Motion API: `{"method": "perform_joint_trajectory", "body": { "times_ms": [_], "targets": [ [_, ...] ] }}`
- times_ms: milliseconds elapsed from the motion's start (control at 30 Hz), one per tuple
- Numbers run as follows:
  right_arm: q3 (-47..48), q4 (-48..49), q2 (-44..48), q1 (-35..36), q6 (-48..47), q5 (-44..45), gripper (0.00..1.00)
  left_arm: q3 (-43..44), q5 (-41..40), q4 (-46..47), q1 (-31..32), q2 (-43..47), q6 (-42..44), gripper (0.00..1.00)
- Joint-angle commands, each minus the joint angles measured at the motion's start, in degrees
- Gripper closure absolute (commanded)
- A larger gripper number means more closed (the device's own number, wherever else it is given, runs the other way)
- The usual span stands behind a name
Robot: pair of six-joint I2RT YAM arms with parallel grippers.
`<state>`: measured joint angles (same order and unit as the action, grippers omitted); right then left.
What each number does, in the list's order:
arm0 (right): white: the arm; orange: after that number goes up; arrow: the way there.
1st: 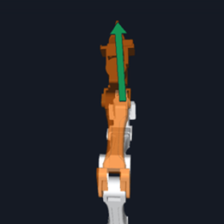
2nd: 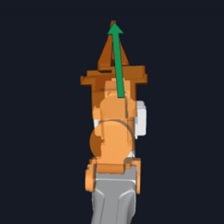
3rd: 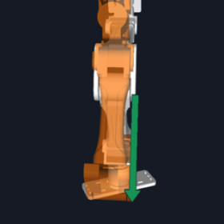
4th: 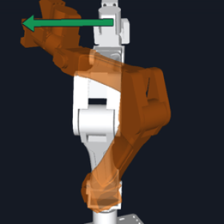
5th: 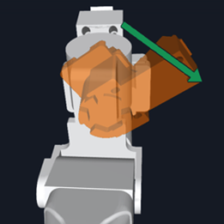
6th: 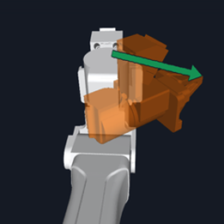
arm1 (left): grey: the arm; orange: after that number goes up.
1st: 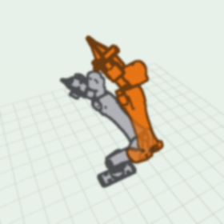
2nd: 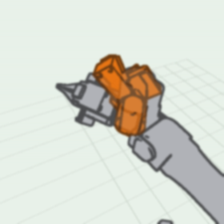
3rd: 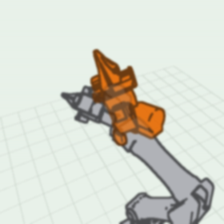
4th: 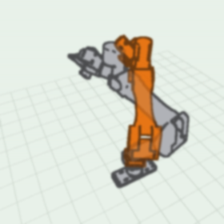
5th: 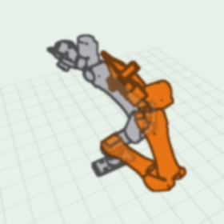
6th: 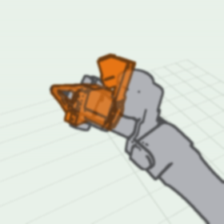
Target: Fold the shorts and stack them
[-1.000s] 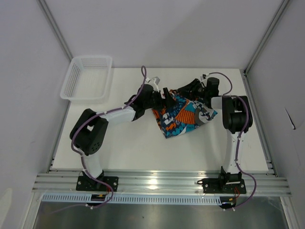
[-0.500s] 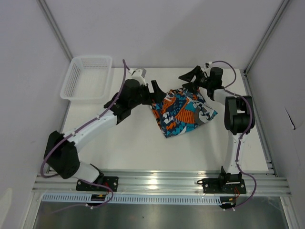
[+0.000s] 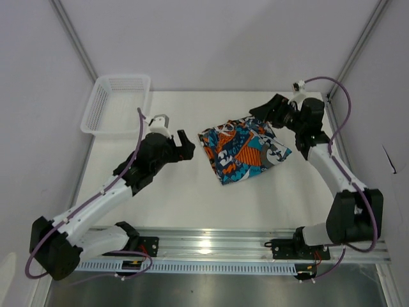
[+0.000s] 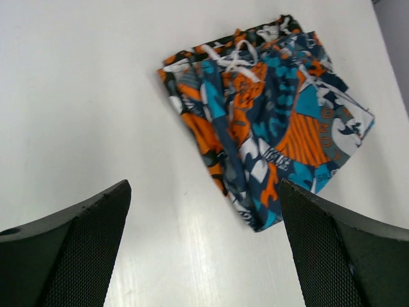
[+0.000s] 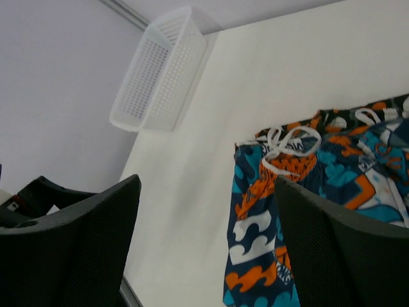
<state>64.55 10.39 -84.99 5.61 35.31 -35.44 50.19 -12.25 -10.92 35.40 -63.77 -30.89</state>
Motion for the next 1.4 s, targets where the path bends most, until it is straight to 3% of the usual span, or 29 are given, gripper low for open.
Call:
{"method": "perform_joint_trajectory", "body": {
  "times_ms": [0,167,367,600,700,833,900,967,1133,1367],
  "targets": [
    [-8.3,-3.8,8.9,1.5,-6.7,8.8,0.13,-5.2,-5.1,-0.9,0.0,8.7,0.7,0.01],
    [-23.0,-6.1,25.8,3.8,-10.6,18.6,0.12,-14.9,-8.8,-1.9,0.0,20.7,0.9,0.01],
    [-36.5,-6.7,42.6,4.0,-11.1,29.5,0.09,-21.4,-10.9,-3.1,0.0,28.8,1.7,0.01],
    [-42.9,-12.4,52.0,4.1,-13.3,33.4,0.05,-23.5,-14.3,-9.2,0.0,31.8,1.3,0.01],
    [-44.3,-13.2,51.2,4.1,-10.8,31.6,0.00,-26.0,-14.6,-7.9,0.0,33.6,1.0,0.01],
    [-45.5,-13.0,45.3,4.1,3.8,23.2,0.01,-27.5,-13.5,-7.1,0.0,35.8,1.3,0.01],
    [-47.1,-8.5,42.2,6.1,10.4,20.9,0.01,-27.9,-13.8,-6.7,0.0,36.5,1.5,0.01],
    [-49.3,-4.5,39.7,9.1,17.6,23.2,0.01,-28.0,-13.9,-6.3,0.0,36.5,1.6,0.01],
    [-50.5,-2.0,37.0,19.2,28.3,38.8,0.01,-28.0,-14.1,-6.3,0.0,35.8,1.5,0.01],
    [-49.3,5.4,21.1,18.8,38.2,43.1,0.05,-28.0,-14.2,-6.3,0.0,35.5,1.4,0.01]
  ]
}}
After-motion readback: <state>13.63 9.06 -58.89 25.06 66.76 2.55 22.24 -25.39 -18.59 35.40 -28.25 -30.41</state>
